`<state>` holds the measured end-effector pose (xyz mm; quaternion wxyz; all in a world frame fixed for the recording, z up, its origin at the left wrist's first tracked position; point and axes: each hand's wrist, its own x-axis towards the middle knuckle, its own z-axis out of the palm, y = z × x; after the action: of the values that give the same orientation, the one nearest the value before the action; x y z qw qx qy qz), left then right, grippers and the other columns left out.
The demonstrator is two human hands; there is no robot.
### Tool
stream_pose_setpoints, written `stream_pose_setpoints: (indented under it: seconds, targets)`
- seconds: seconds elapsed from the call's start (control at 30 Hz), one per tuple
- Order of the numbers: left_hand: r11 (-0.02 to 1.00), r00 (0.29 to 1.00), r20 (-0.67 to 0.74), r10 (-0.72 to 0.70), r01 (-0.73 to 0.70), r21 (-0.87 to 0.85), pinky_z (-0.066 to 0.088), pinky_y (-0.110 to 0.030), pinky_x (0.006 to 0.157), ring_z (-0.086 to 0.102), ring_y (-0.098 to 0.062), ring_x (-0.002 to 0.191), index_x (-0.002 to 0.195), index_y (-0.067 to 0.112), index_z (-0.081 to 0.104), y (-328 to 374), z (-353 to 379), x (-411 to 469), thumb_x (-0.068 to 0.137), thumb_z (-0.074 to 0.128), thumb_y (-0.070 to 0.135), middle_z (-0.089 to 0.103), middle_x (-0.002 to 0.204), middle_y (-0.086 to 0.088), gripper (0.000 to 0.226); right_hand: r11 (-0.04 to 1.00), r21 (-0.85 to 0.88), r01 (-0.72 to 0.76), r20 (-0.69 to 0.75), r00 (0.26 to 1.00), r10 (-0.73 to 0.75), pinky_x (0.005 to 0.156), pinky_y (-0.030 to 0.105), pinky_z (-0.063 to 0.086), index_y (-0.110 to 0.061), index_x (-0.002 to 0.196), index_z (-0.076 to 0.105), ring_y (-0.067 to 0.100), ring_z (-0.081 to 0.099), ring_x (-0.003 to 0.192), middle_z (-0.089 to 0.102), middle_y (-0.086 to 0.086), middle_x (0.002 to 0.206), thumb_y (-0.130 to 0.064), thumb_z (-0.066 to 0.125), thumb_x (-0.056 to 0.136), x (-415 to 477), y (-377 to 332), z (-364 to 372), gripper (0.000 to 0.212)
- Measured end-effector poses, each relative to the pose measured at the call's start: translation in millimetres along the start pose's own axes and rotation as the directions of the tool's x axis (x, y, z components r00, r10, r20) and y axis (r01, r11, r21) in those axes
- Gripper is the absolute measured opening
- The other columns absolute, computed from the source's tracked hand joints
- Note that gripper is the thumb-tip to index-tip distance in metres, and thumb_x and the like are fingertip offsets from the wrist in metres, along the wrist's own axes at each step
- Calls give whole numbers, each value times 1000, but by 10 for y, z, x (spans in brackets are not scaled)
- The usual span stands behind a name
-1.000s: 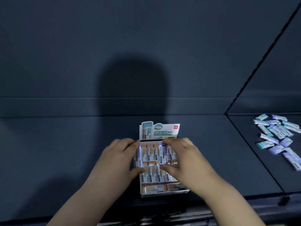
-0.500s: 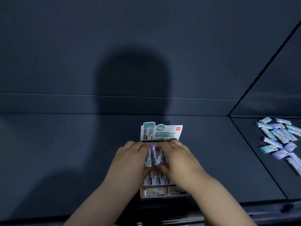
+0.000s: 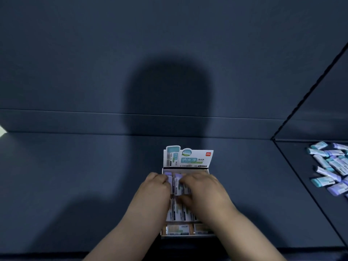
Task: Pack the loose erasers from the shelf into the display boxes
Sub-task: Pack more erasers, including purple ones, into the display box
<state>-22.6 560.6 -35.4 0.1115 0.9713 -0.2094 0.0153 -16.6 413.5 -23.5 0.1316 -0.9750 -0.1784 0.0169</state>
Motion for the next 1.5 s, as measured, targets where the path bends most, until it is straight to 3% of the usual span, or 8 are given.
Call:
stream_pose_setpoints:
  seconds: [0.13,0.3,0.47,0.57,0.73,0.93,1.17,1.5]
  targets:
    - [996,997,38,-60,58,64,33,-16,77,44,-13,103,93,19,62,19,-23,-4,83,53,11,57,104,6,15,1000,5,29,-21,999,-29,98,30,33,-21,114,61,23,46,116,58,-2,121,-31,58,85,14,21,9,31]
    - [989,999,42,-2,-5,146,27,-20,50,48,-10,46,34,20,47,66,-115,46,19,83,10,47,42,8,40,997,29,69,-78,995,-67,86,33,43,-14,99,69,30,54,102,65,5,105,-25,68,77,83,21,79,24]
    - [982,996,83,-32,16,188,30,-23,78,47,-19,99,88,16,58,95,-54,22,83,39,-2,60,99,-2,27,999,27,41,-85,996,-38,71,29,48,-16,81,71,29,60,83,64,2,84,-24,72,66,76,11,162,17]
    - [985,996,83,-32,17,169,36,-24,79,50,-21,94,82,15,60,127,-114,17,77,48,-1,61,93,-4,21,998,54,41,-132,991,-34,63,26,50,-20,75,70,25,61,73,64,-1,76,-25,73,58,68,6,190,18]
    - [995,999,-31,-19,22,100,42,-19,42,54,-16,52,44,18,58,77,-40,-24,18,79,3,54,51,4,37,998,38,41,-109,993,-36,66,27,51,-20,78,70,26,62,74,65,-1,78,-27,75,59,68,-4,162,20]
    - [992,990,-138,-18,35,123,45,-29,52,60,-19,66,62,19,67,27,-74,-87,37,86,21,63,66,4,31,999,36,-28,-126,992,33,67,36,55,-20,87,72,27,65,79,70,-2,84,-29,77,58,-28,0,0,31]
    - [992,972,-222,75,-50,114,51,-31,65,62,-20,71,73,16,72,-25,-210,-72,52,85,25,66,71,2,27,994,-4,-107,-136,985,106,96,28,37,-29,123,57,17,46,116,58,-11,121,-40,60,84,-230,-67,-272,40]
    - [978,964,-181,194,-175,114,52,-29,76,66,-21,83,88,17,74,-8,-166,-143,62,78,40,69,81,3,35,966,-8,-258,-163,953,253,86,34,47,-19,108,67,25,58,99,67,-2,104,-32,76,72,-492,-133,-126,40]
